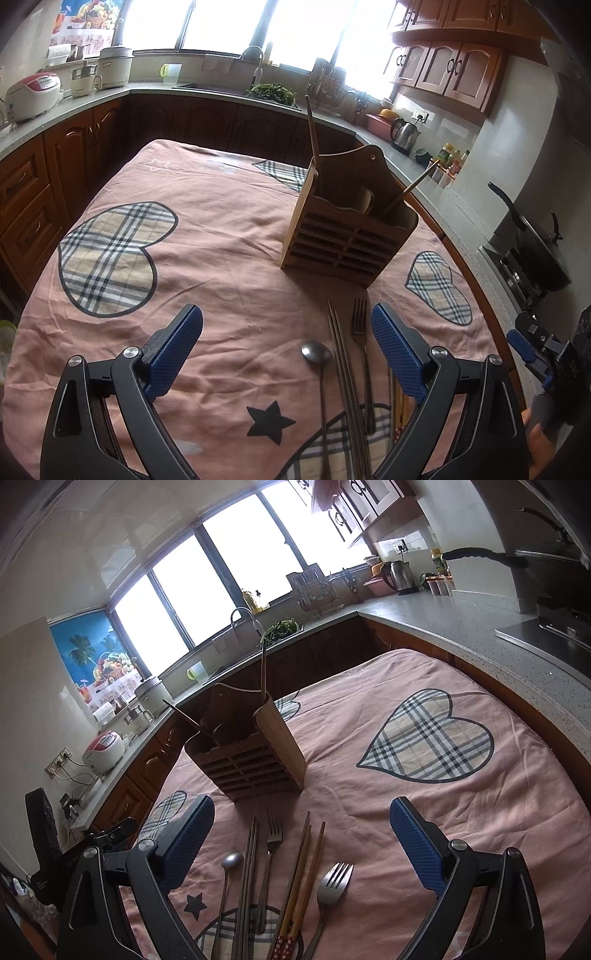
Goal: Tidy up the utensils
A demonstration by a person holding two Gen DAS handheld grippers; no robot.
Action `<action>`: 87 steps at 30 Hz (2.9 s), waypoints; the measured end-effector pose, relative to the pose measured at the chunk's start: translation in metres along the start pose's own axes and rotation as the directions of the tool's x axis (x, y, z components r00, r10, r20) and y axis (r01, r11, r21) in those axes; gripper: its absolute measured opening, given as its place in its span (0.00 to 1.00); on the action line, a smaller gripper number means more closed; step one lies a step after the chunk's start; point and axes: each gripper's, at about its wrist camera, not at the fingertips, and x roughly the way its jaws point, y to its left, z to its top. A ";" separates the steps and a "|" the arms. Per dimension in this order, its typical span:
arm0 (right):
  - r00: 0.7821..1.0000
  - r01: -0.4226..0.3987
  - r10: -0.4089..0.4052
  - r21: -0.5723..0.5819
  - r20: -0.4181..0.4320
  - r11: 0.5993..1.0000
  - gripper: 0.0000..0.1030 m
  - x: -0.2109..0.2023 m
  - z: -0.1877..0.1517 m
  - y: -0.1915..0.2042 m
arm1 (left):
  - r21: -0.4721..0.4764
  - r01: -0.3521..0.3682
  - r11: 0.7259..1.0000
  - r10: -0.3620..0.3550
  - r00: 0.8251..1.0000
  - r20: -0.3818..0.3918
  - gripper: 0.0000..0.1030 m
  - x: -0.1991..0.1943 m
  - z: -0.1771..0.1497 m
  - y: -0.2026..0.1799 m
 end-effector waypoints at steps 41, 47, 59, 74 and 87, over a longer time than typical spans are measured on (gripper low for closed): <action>0.937 0.057 -0.068 -0.042 -0.342 0.997 0.27 0.129 -0.032 -0.018 | 0.203 0.035 0.978 0.041 0.933 -0.357 0.35 0.177 0.002 -0.061; 0.930 0.059 -0.076 -0.057 -0.361 0.997 0.21 0.137 -0.033 -0.019 | 0.245 0.041 0.969 0.049 0.935 -0.352 0.06 0.183 0.001 -0.071; 0.938 0.031 -0.043 -0.039 -0.343 0.999 0.07 0.130 -0.029 -0.017 | 0.199 0.096 0.975 -0.031 0.951 -0.309 0.05 0.154 0.011 -0.059; 0.971 -0.013 -0.001 -0.055 -0.239 0.998 0.06 0.084 -0.009 0.007 | 0.117 0.140 0.983 -0.118 0.977 -0.175 0.04 0.067 0.026 -0.039; 0.983 -0.036 0.023 -0.070 -0.180 0.997 0.05 0.048 -0.003 0.021 | 0.102 0.168 0.981 -0.160 0.983 -0.087 0.04 0.005 0.022 -0.027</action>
